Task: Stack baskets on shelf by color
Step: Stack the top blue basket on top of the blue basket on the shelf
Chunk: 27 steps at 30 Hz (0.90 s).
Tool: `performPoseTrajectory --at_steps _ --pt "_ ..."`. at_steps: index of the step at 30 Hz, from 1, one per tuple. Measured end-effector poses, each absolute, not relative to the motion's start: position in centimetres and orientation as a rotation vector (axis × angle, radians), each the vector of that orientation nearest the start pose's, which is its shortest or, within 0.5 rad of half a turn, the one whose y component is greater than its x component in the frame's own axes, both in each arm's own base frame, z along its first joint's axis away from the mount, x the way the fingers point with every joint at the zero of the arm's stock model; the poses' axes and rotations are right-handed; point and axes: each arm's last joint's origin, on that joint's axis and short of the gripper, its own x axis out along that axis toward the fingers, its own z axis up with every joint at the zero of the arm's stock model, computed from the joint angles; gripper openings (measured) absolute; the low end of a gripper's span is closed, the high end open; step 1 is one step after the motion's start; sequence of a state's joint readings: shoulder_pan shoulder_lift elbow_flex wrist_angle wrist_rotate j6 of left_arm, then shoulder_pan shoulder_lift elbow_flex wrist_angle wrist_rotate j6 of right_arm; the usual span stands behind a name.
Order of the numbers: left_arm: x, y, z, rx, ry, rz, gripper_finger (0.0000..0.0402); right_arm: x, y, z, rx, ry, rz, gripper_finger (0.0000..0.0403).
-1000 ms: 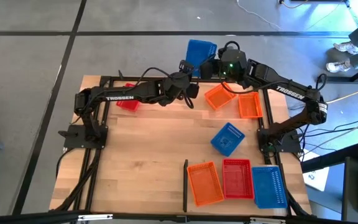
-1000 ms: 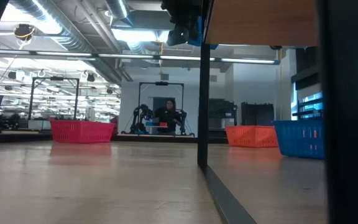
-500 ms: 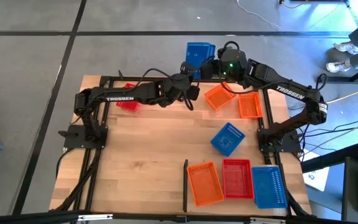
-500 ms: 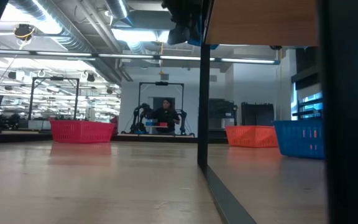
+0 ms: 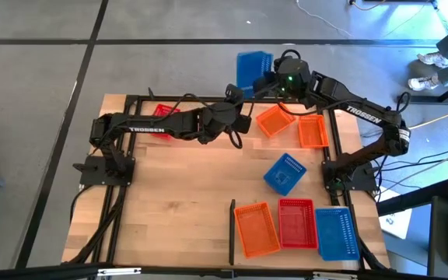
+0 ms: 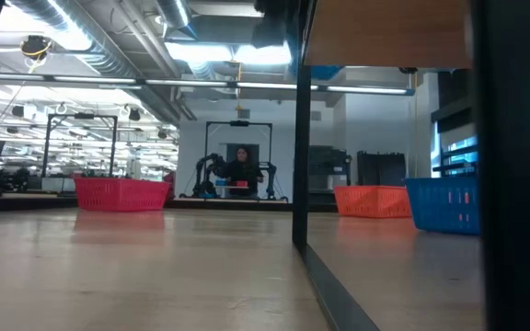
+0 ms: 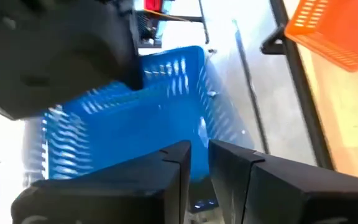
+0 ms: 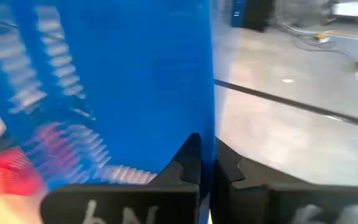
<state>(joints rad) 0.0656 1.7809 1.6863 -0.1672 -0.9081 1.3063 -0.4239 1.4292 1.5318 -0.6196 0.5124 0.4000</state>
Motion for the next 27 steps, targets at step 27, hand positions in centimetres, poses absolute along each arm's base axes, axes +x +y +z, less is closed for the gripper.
performPoseTrajectory --at_steps 27 --pt "35.6 -0.4 43.1 0.836 0.634 1.138 0.0051 20.5 -10.6 42.9 0.294 0.474 -0.897 0.0000"
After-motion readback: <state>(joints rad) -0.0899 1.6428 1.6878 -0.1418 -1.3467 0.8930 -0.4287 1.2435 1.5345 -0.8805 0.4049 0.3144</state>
